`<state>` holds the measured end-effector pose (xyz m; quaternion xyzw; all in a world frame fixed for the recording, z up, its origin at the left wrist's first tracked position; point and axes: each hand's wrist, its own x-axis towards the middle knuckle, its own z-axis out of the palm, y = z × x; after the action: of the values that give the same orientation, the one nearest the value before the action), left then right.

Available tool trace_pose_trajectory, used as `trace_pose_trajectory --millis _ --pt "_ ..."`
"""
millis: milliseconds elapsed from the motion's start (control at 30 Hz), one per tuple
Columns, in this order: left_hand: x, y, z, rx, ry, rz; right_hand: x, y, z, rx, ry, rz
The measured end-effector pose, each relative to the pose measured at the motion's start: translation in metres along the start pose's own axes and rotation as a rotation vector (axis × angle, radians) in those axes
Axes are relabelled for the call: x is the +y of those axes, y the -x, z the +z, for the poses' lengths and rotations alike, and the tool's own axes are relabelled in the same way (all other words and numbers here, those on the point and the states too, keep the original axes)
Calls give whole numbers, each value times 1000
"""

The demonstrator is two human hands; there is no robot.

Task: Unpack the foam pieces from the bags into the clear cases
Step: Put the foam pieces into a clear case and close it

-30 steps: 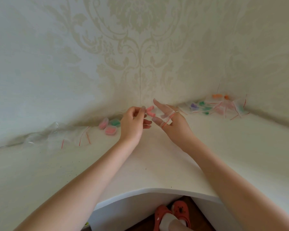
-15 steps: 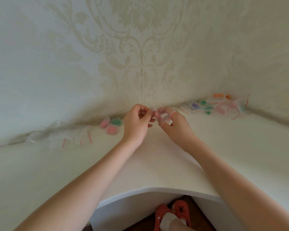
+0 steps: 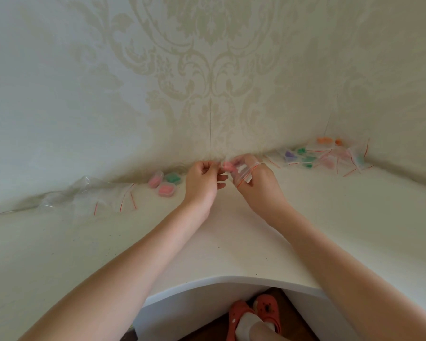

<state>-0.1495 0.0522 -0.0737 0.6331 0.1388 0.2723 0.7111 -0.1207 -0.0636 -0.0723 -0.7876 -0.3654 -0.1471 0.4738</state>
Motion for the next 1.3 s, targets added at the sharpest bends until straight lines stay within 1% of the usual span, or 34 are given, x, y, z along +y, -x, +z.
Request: trace_pose_trajectory --millis 133,233,267,333,400,500,567,700,833,933,1200,1300 --pt "1 0 0 -13 107 -108 2 -1 3 4 10 -8" --pt "6 0 -3 -66 213 -159 3 -1 2 -15 -28 -28" --pt "7 -1 -5 -89 218 -153 3 -1 1 -22 -47 -13" --pt "8 -2 -7 -118 150 -106 3 -1 0 -34 -46 10" --pt "7 -2 -6 -129 83 -65 4 1 0 -62 -13 -6" --pt "6 3 -2 -136 70 -54 3 2 -2 -60 9 16" --pt "5 4 0 -105 48 -39 3 2 -4 -41 24 50" --pt "3 -3 -5 58 47 -41 1 0 -4 56 -2 105" --pt "3 -6 -8 165 5 53 -4 2 1 30 -75 99" --pt "3 -6 -7 186 -36 118 -6 1 2 26 -85 80" --pt "4 -5 -9 195 -83 209 -12 2 -2 59 -269 82" --pt "7 -8 -13 254 -89 198 -14 2 -4 72 -296 95"
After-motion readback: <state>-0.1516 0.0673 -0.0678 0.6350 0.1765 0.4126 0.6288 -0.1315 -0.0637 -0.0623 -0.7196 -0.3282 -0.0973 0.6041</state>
